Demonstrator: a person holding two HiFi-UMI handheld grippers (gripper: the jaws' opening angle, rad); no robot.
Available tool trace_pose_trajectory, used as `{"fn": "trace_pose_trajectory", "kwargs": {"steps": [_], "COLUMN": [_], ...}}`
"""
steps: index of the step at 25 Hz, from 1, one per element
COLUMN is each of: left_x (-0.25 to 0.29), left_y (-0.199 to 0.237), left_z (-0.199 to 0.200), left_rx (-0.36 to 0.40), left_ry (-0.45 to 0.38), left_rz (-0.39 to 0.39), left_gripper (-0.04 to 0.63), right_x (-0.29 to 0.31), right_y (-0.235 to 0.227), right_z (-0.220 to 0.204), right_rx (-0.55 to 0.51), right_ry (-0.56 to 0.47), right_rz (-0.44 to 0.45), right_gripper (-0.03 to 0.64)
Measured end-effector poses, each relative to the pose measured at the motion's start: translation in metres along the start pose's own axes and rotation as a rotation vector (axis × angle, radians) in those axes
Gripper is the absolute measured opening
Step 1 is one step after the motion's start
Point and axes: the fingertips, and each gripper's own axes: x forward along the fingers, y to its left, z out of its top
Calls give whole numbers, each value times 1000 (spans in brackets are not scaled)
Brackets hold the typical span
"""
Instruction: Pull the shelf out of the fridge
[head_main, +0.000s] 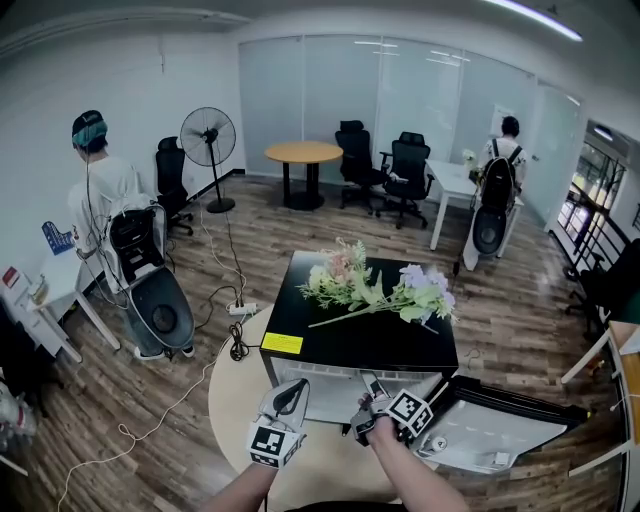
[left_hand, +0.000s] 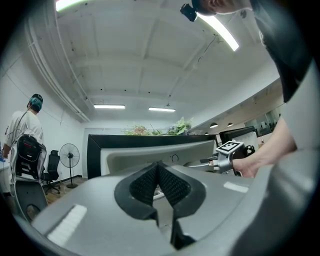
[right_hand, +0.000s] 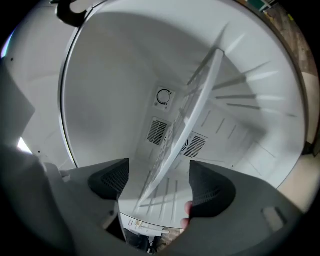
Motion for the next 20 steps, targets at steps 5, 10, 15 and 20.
{"fn": "trace_pose_trajectory", "kwargs": {"steps": [5,10,15,20], "left_x": [0,0,-1,-3], "left_y": [-2,-3,-2,0], "left_z": [-1,-1,-2,-5], "left_rx": [5,4,6,10], "left_ry": [1,-2,2,12], "left_rz": [-4,-5,-4,-1], "left_gripper": [0,0,0,0], "right_x": [7,11,15,21], "right_y": [-9,-15,-19,-19], "right_z": [2,4,4,3], "right_rx": [69,120,188,222], "right_ry": [1,-7,-17,-24], "right_rz": [-3,2,11,13], "right_gripper": [373,342,270,207]}}
